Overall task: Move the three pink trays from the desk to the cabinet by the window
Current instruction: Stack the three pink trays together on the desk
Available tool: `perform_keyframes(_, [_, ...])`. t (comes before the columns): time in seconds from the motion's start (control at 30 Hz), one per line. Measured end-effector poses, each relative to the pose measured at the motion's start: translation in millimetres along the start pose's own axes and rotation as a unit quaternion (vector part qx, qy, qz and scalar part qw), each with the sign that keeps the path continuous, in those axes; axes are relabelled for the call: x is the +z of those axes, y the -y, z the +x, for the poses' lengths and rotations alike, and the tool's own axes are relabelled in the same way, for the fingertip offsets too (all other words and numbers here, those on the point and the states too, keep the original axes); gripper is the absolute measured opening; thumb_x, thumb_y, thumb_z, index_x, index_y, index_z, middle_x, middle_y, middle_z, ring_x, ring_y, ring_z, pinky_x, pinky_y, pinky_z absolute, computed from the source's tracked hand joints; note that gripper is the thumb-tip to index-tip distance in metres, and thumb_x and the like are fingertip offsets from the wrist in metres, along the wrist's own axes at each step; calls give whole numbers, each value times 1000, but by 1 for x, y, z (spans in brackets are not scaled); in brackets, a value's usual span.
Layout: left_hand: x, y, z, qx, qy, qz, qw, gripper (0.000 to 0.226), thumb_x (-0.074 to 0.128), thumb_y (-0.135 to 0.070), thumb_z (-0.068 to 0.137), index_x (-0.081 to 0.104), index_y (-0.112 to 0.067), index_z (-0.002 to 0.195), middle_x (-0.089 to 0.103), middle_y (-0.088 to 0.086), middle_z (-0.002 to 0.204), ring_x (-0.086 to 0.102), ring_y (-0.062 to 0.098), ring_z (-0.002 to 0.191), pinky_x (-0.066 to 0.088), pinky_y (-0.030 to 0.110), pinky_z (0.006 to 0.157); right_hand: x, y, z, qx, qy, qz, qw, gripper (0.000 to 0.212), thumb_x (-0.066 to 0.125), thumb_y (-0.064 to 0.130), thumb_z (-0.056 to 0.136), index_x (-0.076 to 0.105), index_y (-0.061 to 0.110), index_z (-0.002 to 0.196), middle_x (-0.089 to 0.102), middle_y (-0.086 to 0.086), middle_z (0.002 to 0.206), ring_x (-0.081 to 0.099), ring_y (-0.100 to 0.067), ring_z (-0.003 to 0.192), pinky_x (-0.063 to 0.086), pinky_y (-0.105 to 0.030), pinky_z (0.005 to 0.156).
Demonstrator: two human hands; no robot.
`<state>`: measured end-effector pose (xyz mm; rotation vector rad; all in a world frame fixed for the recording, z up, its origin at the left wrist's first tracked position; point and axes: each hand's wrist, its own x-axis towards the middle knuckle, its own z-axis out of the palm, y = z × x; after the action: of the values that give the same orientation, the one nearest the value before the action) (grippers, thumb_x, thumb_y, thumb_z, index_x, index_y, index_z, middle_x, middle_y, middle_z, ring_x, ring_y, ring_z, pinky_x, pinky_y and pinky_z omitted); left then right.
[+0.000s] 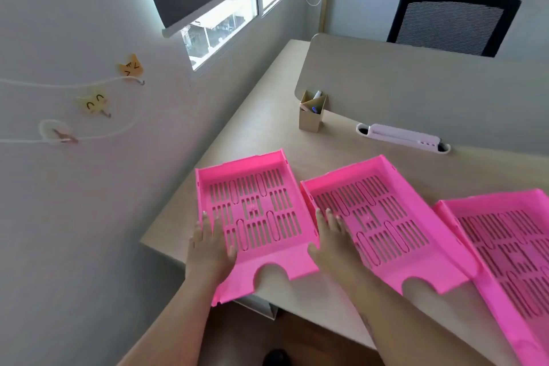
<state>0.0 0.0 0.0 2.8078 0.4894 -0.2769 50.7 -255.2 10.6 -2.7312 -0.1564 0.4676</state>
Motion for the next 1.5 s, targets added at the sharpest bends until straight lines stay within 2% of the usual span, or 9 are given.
perform_keyframes(0.1, [9, 9, 0, -22, 27, -40, 999, 80, 48, -26, 93, 0, -8, 155, -17, 15, 162, -1, 34, 150, 17, 48, 120, 15, -4, -2, 59, 5, 29, 998, 88, 51, 26, 95, -14, 20, 155, -4, -9, 165, 9, -29, 151, 19, -43, 121])
perform_keyframes(0.23, [15, 17, 9, 27, 27, -10, 999, 72, 39, -17, 96, -1, -7, 155, -15, 12, 163, -12, 34, 149, 8, 45, 120, 32, -5, -4, 94, -13, 63, 994, 76, 43, 23, 98, -8, 24, 155, 18, -10, 162, 55, -27, 120, 56, -42, 88])
perform_keyframes(0.57, [-2, 40, 89, 124, 55, 85, 987, 68, 43, -21, 95, 11, -17, 156, 1, 9, 165, -8, 32, 150, 8, 56, 118, 43, 52, 4, 188, -15, 264, 946, 77, 37, 0, 97, -4, 30, 156, 30, -12, 154, 47, -8, 57, 37, -19, 42])
perform_keyframes(0.63, [-5, 38, 102, 135, 34, 126, 982, 69, 44, -23, 94, 14, -17, 156, 5, 10, 164, -3, 34, 150, 4, 55, 120, 35, 52, 4, 171, -9, 303, 937, 75, 41, 9, 99, -4, 30, 156, 28, -12, 156, 57, -10, 71, 43, -17, 46])
perform_keyframes(0.7, [-10, 24, 105, 143, 0, 141, 980, 71, 47, -31, 92, 18, -17, 155, 11, 11, 164, 3, 36, 150, 2, 55, 119, 20, 36, 1, 153, -42, 265, 951, 71, 45, 23, 99, 4, 27, 156, 25, -10, 159, 56, -25, 120, 56, -32, 86])
perform_keyframes(0.8, [-4, -17, 91, 200, -22, 98, 975, 69, 42, -45, 92, 26, -13, 152, 20, 11, 162, 12, 33, 149, 10, 53, 119, 0, -23, -7, 168, -130, 78, 974, 61, 47, 29, 96, 28, 13, 152, 43, -11, 150, 40, -28, 136, 33, -43, 115])
perform_keyframes(1.03, [39, -127, 24, 283, 50, 34, 957, 76, 24, -55, 93, 2, -18, 155, -7, 2, 163, -9, 23, 150, 1, 46, 122, -17, -131, -56, 264, -97, -26, 959, 71, 50, 9, 94, 17, 18, 156, 13, -15, 163, 17, -36, 147, 41, -46, 106])
perform_keyframes(1.23, [60, -170, 9, 252, 16, 112, 961, 73, 30, -31, 96, -9, -11, 154, -23, 7, 160, -25, 25, 146, -26, 46, 111, -3, -165, -85, 229, -83, -29, 969, 97, 45, -15, 86, -8, 26, 155, 7, -12, 163, 36, -26, 141, 54, -26, 76])
perform_keyframes(1.5, [69, -204, 36, 299, 50, 121, 945, 78, 35, -33, 95, -11, -10, 154, -31, 12, 157, -13, 24, 149, 4, 49, 121, 0, -187, -72, 221, -149, 56, 962, 96, 47, -16, 85, 0, 27, 156, 29, -15, 155, 48, -27, 130, 59, -26, 72])
